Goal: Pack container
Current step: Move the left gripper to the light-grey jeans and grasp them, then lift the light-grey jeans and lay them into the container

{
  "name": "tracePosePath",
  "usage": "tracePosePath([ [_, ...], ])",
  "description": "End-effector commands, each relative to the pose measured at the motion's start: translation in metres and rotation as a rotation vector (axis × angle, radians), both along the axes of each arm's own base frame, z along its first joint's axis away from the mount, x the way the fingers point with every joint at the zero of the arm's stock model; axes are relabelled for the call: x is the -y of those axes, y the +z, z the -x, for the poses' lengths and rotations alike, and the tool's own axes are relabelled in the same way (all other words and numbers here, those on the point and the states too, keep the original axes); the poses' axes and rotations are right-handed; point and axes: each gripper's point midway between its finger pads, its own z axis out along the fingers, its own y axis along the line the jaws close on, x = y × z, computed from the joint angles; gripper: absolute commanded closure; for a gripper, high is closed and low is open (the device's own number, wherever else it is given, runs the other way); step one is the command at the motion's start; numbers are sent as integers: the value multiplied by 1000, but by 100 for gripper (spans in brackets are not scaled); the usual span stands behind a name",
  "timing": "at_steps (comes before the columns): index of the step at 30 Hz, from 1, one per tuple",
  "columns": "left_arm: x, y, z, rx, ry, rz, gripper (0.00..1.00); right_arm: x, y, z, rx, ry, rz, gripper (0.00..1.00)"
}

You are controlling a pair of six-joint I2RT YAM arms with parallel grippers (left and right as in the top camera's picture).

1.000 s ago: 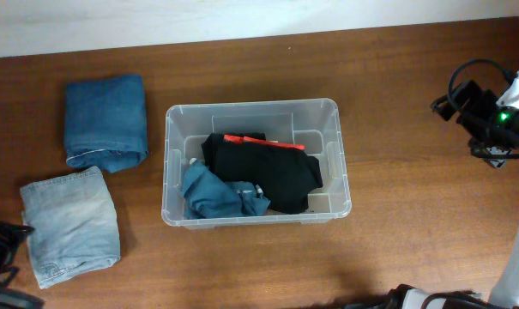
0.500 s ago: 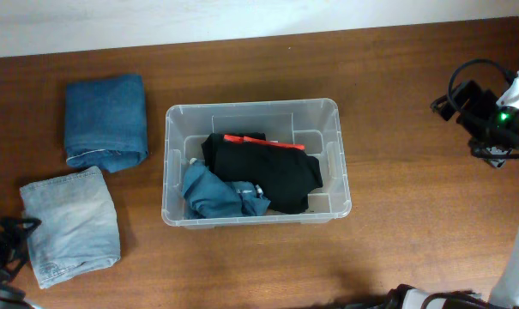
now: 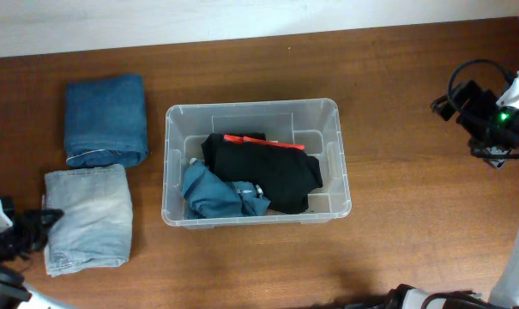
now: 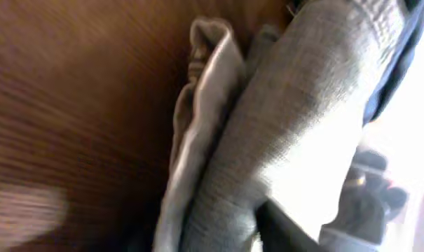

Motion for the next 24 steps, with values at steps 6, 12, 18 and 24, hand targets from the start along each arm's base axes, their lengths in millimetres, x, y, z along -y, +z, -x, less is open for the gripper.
tracePosePath([
  [6,25,-12,8,-62,-14,149,84,2,1,0,5,-3,6,2],
  [12,15,83,-21,136,-12,175,97,2,1,0,5,-3,6,2],
  [18,28,216,-33,390,-52,-3,98,2,1,0,5,-3,6,2],
  [24,98,336,-26,663,-150,-118,98,2,1,0,5,-3,6,2],
])
